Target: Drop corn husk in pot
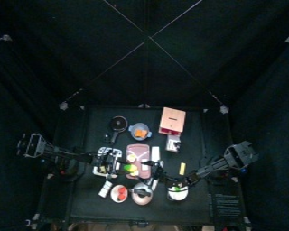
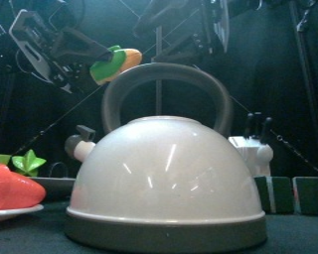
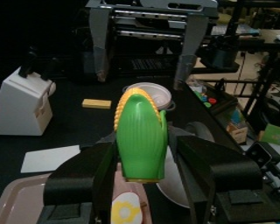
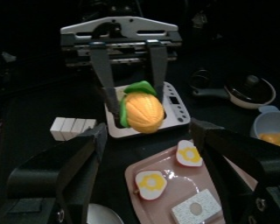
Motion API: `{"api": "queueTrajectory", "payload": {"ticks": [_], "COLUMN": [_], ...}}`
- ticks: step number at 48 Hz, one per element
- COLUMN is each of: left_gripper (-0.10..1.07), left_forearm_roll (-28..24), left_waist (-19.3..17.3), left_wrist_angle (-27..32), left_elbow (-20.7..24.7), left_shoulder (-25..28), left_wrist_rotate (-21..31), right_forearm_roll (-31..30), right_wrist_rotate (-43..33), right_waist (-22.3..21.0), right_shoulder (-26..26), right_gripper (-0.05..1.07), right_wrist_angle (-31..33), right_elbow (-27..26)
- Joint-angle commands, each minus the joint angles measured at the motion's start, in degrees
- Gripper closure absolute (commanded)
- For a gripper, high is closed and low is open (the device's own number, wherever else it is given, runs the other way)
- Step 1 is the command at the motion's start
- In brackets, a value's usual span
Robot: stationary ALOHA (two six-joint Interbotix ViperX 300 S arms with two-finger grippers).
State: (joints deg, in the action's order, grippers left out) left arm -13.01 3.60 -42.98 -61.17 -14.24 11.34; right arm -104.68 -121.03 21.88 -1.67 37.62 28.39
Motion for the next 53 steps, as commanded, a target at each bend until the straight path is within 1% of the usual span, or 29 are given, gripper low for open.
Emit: {"api": "queueTrajectory", "payload": {"ticks": [1,12,25,28,31,36,44,49,53], "left_gripper": [0.3,0.3,0.3,0.29,0.26,0.2,0.18,0.15,0.07], "left_forearm_roll": [0.0,-0.1,-0.3,-0.3,-0.3,-0.2,-0.2,-0.2,-0.1], "left_waist": [0.4,1.6,1.7,1.6,1.7,1.6,1.5,1.3,1.5], "left_wrist_angle": [-0.3,-0.4,0.0,0.0,0.0,0.0,0.0,0.0,0.0], "left_elbow": [1.9,2.9,2.5,2.5,2.5,2.3,1.8,1.8,1.7], "left_shoulder": [0.4,1.1,1.1,1.1,1.1,1.1,1.0,0.4,0.4], "left_wrist_rotate": [-0.1,-0.1,-0.1,-0.1,-0.1,-0.1,-0.1,-0.1,0.0], "right_forearm_roll": [-0.4,1.4,1.1,1.1,1.2,1.4,1.5,1.4,1.4], "right_wrist_rotate": [0.1,0.2,0.2,0.2,0.2,0.2,0.2,0.2,0.2], "right_waist": [-0.8,-3.5,-3.3,-3.3,-3.3,-3.3,-3.2,-3.2,-3.2], "right_shoulder": [-0.1,-2.1,-2.0,-1.8,-1.8,-1.6,-0.7,-0.3,-0.3], "right_gripper": [-0.01,-0.01,-0.01,0.01,0.06,0.18,0.36,0.43,0.46], "right_wrist_angle": [-1.3,-3.3,-3.5,-3.5,-3.4,-3.5,-3.5,-3.5,-3.5], "right_elbow": [-2.2,-3.4,-3.0,-3.0,-2.8,-2.6,-1.8,-1.3,-1.4]}}
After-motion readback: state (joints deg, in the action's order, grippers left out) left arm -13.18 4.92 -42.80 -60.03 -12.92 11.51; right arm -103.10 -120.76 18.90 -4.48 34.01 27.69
